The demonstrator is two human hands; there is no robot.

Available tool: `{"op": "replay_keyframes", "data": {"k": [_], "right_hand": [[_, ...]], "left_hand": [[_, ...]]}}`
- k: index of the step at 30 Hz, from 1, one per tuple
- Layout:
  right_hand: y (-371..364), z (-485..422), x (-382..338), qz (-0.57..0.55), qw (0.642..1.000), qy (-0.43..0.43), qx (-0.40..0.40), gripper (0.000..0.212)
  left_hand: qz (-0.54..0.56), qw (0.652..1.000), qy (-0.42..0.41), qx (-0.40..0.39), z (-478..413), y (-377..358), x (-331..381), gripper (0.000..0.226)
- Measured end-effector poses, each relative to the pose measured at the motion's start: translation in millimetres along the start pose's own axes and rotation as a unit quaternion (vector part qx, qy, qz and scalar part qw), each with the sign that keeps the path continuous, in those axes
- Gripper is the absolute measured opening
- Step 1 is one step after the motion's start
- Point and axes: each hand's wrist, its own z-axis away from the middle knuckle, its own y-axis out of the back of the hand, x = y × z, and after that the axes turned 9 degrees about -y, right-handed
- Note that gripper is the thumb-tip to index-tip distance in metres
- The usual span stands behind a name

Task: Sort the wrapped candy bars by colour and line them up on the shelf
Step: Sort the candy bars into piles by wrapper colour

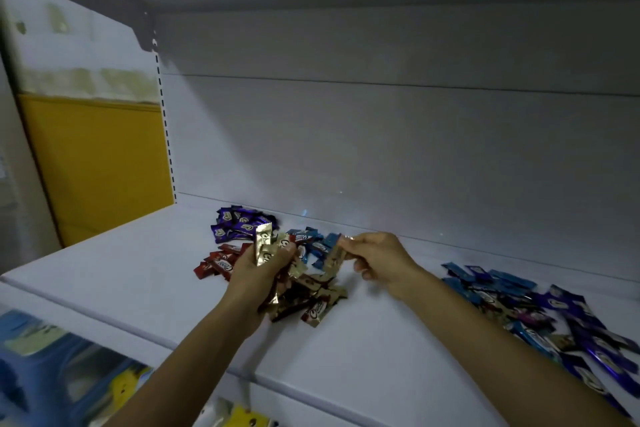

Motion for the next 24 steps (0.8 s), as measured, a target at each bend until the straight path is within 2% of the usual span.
{"op": "replay_keyframes", "data": {"k": [3,6,7,8,10,12,13,15,19,22,24], "right_hand": [[4.4,0.4,21.3,0.187,0.982,0.0,0.001,0.015],[-0.3,1.3,36.3,0.336,0.936,0.066,0.082,0.026],[-3.3,4.1,35.4,0.333,0.931,0.106,0.108,0.025],[-6.3,7.7,32.2,0.286,0.943,0.137,0.105,0.023],[-12.7,17.3,21.6,0.153,0.978,0.141,0.017,0.025],[-19.1,27.4,15.1,0.078,0.987,0.114,-0.081,0.019],[-19.8,29.7,14.5,0.061,0.987,0.107,-0.098,0.012],[-16.1,29.6,14.7,0.043,0.991,0.101,-0.08,0.004],[-4.3,26.8,22.2,-0.01,0.996,0.08,-0.047,0.007],[1.7,27.4,32.5,-0.007,0.995,0.088,-0.039,0.006],[10.1,24.9,35.4,0.011,0.995,0.096,0.0,0.007]], "left_hand": [[-0.04,0.999,-0.001,-0.005,8.9,16.0,1.4,0.029],[-0.083,0.996,-0.026,-0.02,15.6,18.1,-3.5,0.046],[-0.101,0.994,-0.037,-0.029,17.2,16.1,-6.1,0.049],[-0.114,0.991,-0.048,-0.041,18.0,13.3,-8.7,0.049],[-0.13,0.987,-0.069,-0.068,19.3,5.8,-12.5,0.047],[-0.133,0.983,-0.086,-0.096,20.6,-2.0,-14.7,0.046],[-0.13,0.981,-0.093,-0.106,21.4,-5.4,-15.8,0.045],[-0.118,0.982,-0.101,-0.107,21.6,-10.6,-18.7,0.037],[-0.119,0.99,-0.062,-0.044,20.8,-11.7,-24.8,0.019],[-0.114,0.99,-0.054,-0.056,24.0,-13.8,-28.7,0.012],[-0.115,0.99,-0.06,-0.058,25.3,-14.3,-29.6,0.011]]}}
